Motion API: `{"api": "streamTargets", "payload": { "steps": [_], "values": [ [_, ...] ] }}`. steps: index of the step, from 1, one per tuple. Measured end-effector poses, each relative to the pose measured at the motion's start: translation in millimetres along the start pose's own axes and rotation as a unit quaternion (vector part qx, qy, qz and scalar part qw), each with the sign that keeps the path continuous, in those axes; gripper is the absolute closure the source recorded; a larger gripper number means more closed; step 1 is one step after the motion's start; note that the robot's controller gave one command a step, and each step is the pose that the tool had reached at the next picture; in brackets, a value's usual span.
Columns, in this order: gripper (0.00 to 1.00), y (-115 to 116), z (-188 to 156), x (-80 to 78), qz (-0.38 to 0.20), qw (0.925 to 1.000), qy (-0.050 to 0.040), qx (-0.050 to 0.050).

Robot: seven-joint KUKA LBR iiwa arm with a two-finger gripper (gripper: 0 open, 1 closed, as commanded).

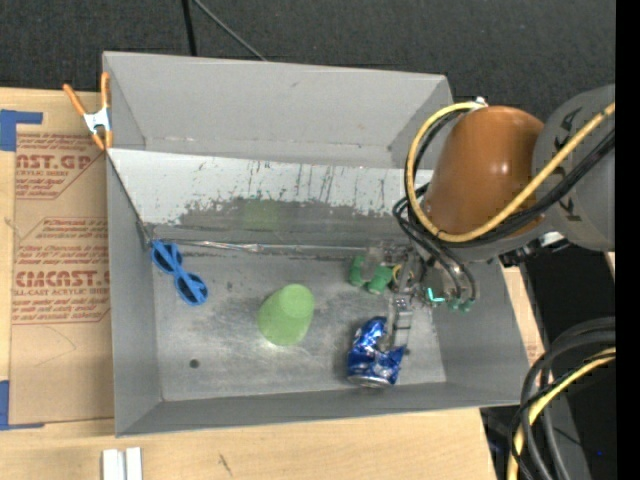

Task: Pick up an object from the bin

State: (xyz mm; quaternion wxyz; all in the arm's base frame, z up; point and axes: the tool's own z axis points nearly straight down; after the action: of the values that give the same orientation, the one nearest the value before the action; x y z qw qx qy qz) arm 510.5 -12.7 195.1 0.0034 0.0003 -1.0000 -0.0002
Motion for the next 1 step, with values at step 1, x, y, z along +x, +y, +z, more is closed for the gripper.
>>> {"api": "streamTargets", "payload": {
  "steps": [1],
  "values": [
    [0.00,-9.2,105.7,13.1,-0.070,0.9975,0.0017,-0.001]
  ]
}}
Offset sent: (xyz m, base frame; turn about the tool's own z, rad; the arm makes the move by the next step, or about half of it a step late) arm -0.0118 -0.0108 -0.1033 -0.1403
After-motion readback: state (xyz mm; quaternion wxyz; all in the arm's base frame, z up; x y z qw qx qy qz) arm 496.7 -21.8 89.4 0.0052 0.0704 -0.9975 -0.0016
